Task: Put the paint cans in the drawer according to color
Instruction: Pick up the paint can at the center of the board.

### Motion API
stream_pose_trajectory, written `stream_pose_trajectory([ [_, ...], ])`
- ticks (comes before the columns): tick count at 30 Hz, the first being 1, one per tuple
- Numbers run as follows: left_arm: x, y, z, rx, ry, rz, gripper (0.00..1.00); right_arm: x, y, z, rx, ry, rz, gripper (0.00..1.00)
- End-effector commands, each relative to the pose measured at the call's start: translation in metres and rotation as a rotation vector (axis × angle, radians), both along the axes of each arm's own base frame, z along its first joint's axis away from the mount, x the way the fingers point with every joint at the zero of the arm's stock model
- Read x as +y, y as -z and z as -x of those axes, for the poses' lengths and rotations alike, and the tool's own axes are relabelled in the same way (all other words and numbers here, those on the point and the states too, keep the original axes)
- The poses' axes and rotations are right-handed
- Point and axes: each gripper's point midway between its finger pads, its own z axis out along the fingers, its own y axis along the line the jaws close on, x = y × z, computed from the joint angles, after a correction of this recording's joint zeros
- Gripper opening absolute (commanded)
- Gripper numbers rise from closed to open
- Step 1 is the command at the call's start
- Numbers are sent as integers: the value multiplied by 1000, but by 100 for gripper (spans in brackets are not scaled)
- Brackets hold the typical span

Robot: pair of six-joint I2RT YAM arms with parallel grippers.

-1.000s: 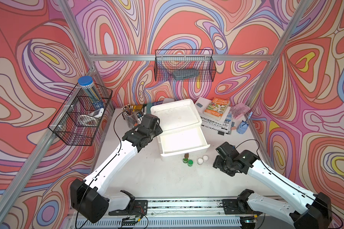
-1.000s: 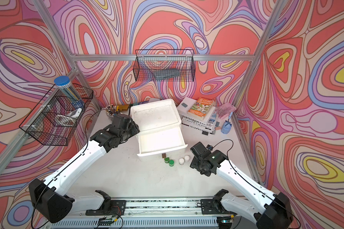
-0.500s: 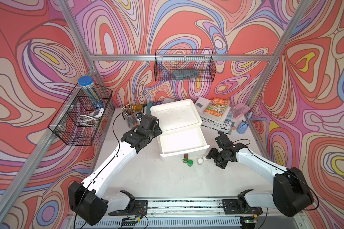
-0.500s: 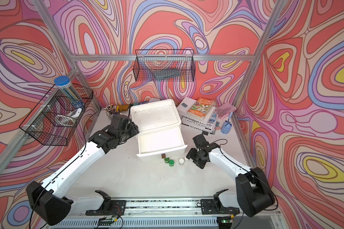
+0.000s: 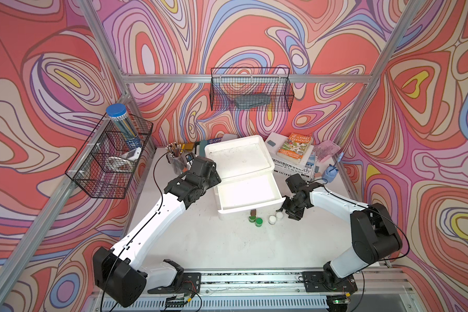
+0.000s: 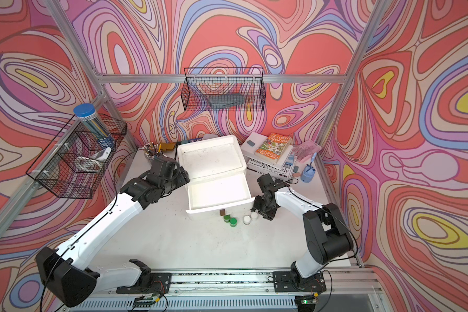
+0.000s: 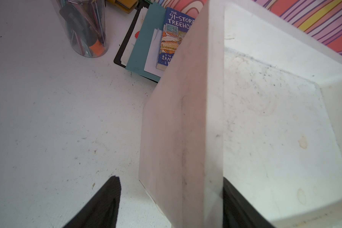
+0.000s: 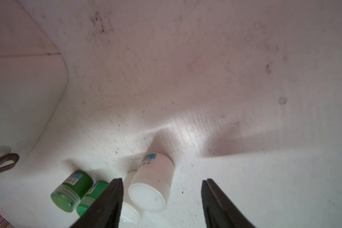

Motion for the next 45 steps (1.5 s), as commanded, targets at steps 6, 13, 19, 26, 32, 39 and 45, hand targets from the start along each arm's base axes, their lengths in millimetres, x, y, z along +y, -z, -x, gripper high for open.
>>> stream_pose_trajectory([
  [6, 11, -7, 4, 0, -19, -40, 73, -3, 10, 10, 91, -39, 28, 59],
  [13, 12, -7, 6, 4, -23, -45, 72, -15, 9, 23, 120, -44, 81, 51],
  [19, 13, -4, 6, 5, -25, -47, 72, -19, 5, 32, 131, -54, 98, 52],
  [26, 10, -1, 6, 15, -22, -35, 70, -6, 9, 36, 155, -88, 56, 54],
  [32, 13, -3, 8, 13, -29, -37, 69, -6, 15, 38, 168, -88, 74, 44],
  [39, 13, -4, 8, 12, -32, -33, 69, -18, 15, 37, 168, -94, 142, 30],
  [45, 13, -4, 8, 13, -32, -35, 69, -33, 4, 37, 126, -100, 220, 23],
])
